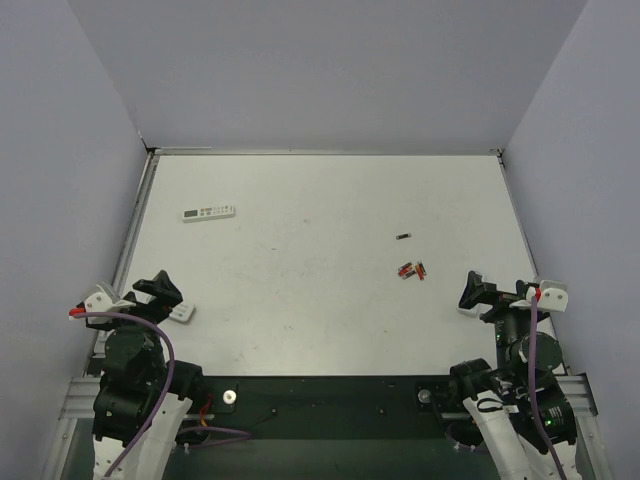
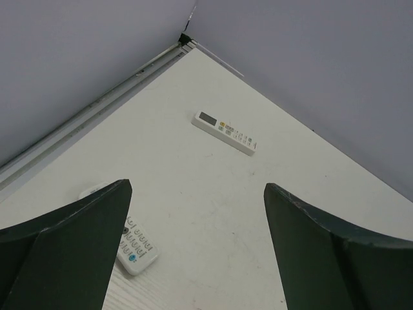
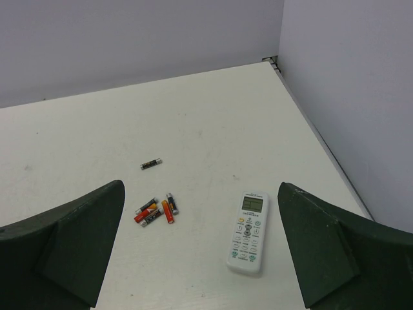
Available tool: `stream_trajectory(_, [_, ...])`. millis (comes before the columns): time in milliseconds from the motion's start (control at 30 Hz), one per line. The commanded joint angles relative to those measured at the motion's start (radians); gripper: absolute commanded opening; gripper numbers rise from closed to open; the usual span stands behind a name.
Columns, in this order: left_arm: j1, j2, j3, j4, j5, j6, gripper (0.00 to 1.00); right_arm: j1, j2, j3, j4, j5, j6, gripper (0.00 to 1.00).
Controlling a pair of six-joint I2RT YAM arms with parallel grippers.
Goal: Load the batteries into the remote control
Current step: Pick up the remote control from the center of the board.
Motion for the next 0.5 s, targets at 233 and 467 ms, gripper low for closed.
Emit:
stream_trajectory(233, [0.016, -0.097, 0.000, 0.037, 0.019, 0.011, 0.95, 0.007, -0.029, 0.003, 0.049, 0.022, 0.026, 1.00])
stream_trajectory(467, [0.016, -0.096, 0.007, 0.028, 0.041, 0.006, 0.95, 0.007, 0.089, 0.063, -0.015, -0.007, 0.101, 1.00])
